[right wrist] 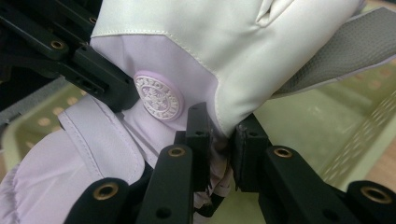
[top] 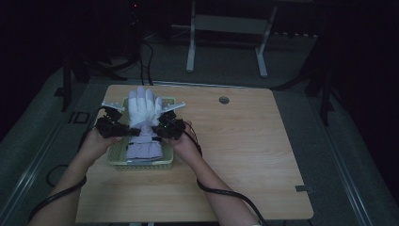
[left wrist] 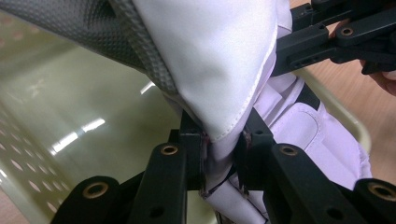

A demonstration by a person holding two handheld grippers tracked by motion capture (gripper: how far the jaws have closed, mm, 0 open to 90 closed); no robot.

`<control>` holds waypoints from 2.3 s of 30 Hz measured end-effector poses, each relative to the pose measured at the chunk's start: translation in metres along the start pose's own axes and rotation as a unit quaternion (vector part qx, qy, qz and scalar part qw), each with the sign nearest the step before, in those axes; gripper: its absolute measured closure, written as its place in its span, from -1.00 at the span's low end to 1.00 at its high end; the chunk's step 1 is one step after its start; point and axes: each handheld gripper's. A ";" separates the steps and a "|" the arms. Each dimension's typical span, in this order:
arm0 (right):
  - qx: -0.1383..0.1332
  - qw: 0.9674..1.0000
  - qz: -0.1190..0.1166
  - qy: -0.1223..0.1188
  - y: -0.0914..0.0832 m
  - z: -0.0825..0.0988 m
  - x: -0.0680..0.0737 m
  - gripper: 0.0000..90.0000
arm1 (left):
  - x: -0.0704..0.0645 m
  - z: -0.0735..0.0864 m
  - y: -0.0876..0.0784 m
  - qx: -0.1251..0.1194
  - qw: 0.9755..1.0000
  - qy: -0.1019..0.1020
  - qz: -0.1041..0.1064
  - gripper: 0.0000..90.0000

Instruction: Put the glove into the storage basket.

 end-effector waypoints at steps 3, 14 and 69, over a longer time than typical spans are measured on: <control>0.012 1.000 0.009 -0.003 0.008 0.003 0.002 0.76 | 0.002 0.003 0.005 0.009 1.000 -0.005 -0.004 0.68; 0.048 0.998 0.040 -0.011 0.026 0.011 0.007 0.76 | 0.002 0.007 0.022 0.037 0.999 -0.012 -0.025 0.67; -0.030 0.998 0.001 -0.054 -0.059 0.050 -0.052 -0.68 | -0.094 0.000 0.036 -0.107 0.988 0.066 -0.085 -0.68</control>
Point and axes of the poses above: each handheld gripper's, and its own axes: y roughly forward along the jaws, z roughly out of its underside, x roughly to its left, and after that the axes turned 6 degrees about x, right-handed
